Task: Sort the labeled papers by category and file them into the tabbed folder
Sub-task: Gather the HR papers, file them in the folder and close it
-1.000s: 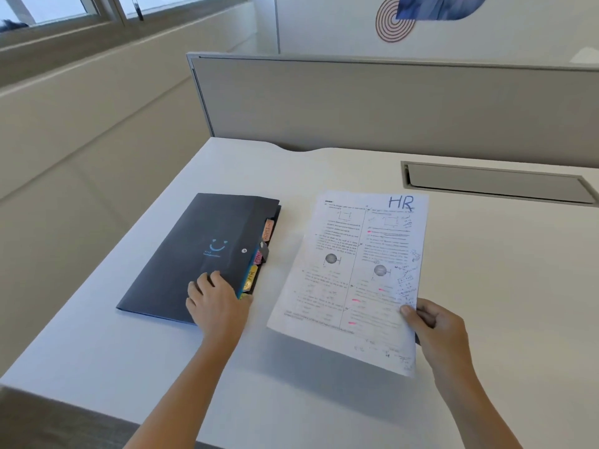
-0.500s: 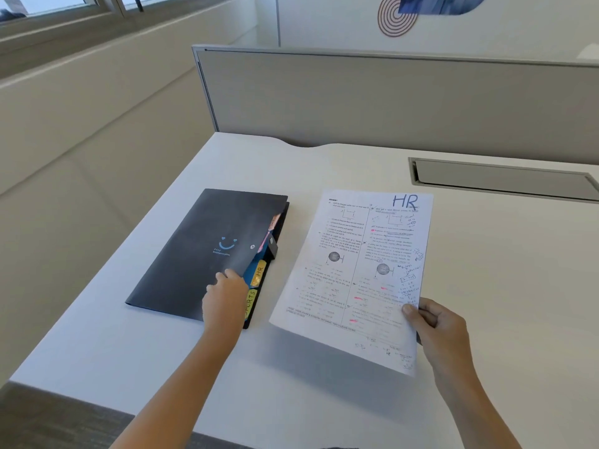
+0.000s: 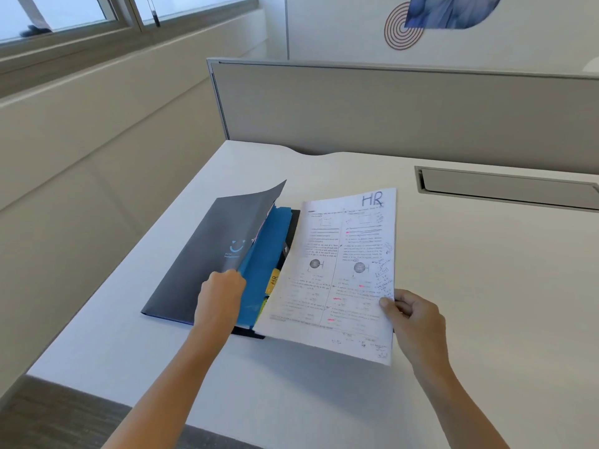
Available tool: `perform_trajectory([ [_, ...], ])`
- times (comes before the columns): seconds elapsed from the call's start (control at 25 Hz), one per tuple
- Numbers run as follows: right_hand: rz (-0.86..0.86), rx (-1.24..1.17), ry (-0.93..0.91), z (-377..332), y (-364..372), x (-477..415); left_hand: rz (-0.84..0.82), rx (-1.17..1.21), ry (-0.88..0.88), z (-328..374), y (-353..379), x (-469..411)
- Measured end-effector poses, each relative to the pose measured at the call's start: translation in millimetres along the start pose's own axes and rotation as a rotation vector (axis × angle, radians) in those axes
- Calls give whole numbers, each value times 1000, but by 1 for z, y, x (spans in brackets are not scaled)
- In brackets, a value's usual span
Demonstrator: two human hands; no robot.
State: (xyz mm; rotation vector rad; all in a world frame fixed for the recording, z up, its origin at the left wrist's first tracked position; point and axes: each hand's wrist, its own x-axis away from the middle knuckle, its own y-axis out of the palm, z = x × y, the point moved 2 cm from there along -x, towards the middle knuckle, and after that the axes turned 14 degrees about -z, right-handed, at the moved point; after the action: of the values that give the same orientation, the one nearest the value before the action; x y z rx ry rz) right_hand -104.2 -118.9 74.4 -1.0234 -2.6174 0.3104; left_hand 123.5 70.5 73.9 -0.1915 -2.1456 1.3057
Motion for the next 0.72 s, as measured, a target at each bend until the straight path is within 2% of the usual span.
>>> perform_trajectory([
  [0.24, 117, 68, -114, -30, 29, -5, 87, -9, 59, -10, -10, 10],
  [0.4, 248, 122, -247, -52, 46, -4, 96, 99, 81, -14, -12, 11],
  [0.6, 123, 257, -265, -60, 81, -11, 75, 255, 109, -7, -9, 15],
  [0.72, 84, 257, -253, -61, 101, -22, 68, 216, 101, -6, -6, 13],
])
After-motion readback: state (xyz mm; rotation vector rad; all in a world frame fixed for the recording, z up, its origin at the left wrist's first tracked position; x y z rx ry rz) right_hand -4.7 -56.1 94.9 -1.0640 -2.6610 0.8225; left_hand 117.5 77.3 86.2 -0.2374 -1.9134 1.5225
